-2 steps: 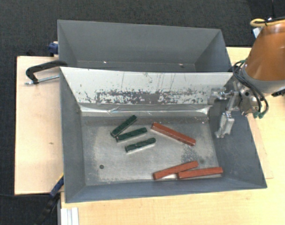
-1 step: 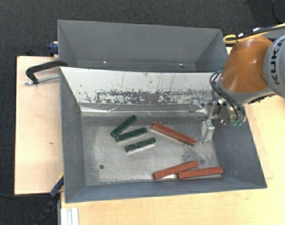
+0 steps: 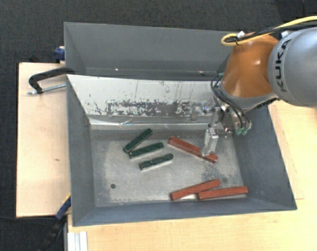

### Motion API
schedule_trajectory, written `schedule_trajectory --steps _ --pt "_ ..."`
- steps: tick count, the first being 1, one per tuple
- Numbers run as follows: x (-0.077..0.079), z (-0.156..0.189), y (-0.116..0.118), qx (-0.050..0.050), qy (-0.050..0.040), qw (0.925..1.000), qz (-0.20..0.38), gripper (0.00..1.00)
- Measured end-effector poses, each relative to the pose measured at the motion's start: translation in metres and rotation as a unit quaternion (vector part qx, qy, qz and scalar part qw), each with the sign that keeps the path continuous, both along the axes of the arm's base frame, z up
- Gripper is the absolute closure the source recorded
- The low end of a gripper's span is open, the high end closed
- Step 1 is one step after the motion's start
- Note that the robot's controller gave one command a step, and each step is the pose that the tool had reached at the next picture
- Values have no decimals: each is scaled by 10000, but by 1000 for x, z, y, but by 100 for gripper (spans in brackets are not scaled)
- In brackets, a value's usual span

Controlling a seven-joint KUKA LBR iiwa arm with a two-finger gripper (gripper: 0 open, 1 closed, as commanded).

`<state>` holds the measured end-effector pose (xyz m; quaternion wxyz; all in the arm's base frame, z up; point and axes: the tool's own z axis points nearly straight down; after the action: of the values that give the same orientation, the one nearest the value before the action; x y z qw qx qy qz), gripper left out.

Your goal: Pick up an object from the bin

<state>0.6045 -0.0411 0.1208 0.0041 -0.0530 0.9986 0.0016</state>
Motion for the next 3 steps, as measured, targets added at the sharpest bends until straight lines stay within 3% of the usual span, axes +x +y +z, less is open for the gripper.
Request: schedule_trajectory --steps 1,2,3 --pt "-15 26 7 -8 22 9977 -683 0" --pt "-5 -43 41 -3 10 9960 -894 0" --pt "-17 -50 55 -6 37 9934 -1144 100"
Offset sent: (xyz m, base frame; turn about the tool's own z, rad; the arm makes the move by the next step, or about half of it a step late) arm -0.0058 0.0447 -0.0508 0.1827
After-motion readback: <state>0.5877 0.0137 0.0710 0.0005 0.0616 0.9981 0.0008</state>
